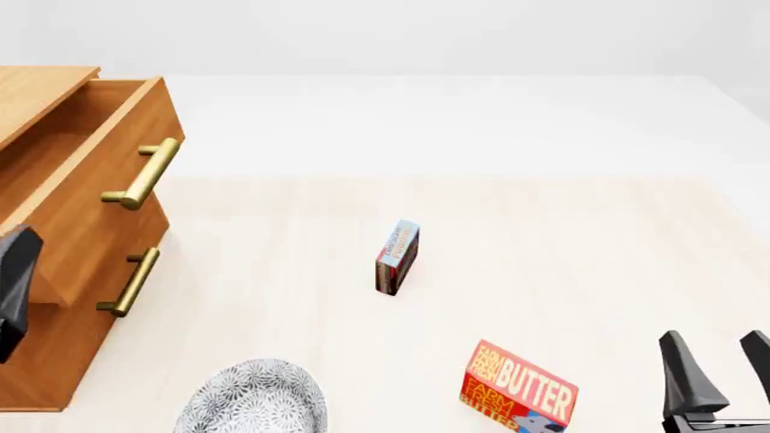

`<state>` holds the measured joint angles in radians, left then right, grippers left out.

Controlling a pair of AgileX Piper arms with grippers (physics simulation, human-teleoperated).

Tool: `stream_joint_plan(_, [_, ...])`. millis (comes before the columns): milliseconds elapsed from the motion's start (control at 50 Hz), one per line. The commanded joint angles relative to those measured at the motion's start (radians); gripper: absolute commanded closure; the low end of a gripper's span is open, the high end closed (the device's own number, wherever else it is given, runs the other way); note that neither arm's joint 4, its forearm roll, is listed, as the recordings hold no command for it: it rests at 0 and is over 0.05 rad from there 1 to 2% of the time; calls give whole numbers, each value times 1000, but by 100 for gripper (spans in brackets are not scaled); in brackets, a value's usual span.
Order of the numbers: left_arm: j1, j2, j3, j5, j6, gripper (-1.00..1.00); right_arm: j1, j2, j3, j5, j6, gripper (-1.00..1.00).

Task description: Put the chocolate pudding in the top drawer of the cabinet and close it.

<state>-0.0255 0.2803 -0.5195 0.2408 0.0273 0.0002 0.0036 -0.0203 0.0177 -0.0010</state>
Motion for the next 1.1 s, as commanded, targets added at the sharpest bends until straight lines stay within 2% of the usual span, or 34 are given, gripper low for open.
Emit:
stream_joint_plan(20, [-11,137,-122,16,-10,-100,0,-1,0,1,0,-100])
stream_joint_plan(120, [3,217,-225,90,-27,-100,0,-1,0,1,0,-100])
stream_joint_plan(160, [-1,244,-259,110,-1,-100,0,-1,0,1,0,-100])
stream_joint_plan(180, [-8,255,-273,115,-12,-100,0,-1,0,1,0,-100])
stream_joint_plan(200, [-9,281,-352,168,-18,-100,0,-1,0,1,0,-100])
stream_joint_plan(260, [-15,303,-335,141,-20,-100,0,0,0,1,0,-100])
stream_joint_plan(360, [-5,357,-409,206,-42,-100,0,-1,0,1,0,-100])
stream_joint_plan(540, [-2,419,-469,284,-70,-100,0,-1,0,1,0,-100])
stream_joint_plan(600, [8,444,-486,314,-52,-100,0,-1,0,1,0,-100])
stream_joint_plan(620, [47,453,-498,334,-39,-100,0,-1,0,1,0,-100])
stream_joint_plan(720, [87,470,-543,386,-35,-100,0,0,0,1,0,-100])
stream_joint_plan(780, [70,491,-563,414,-11,-100,0,-1,0,1,0,-100])
stream_joint_plan(800, [94,492,-568,419,-10,-100,0,-1,0,1,0,-100])
stream_joint_plan(1020, [119,559,-630,508,-19,-100,0,-1,0,1,0,-100])
stream_joint_plan(1100, [107,584,-628,528,-44,-100,0,-1,0,1,0,-100])
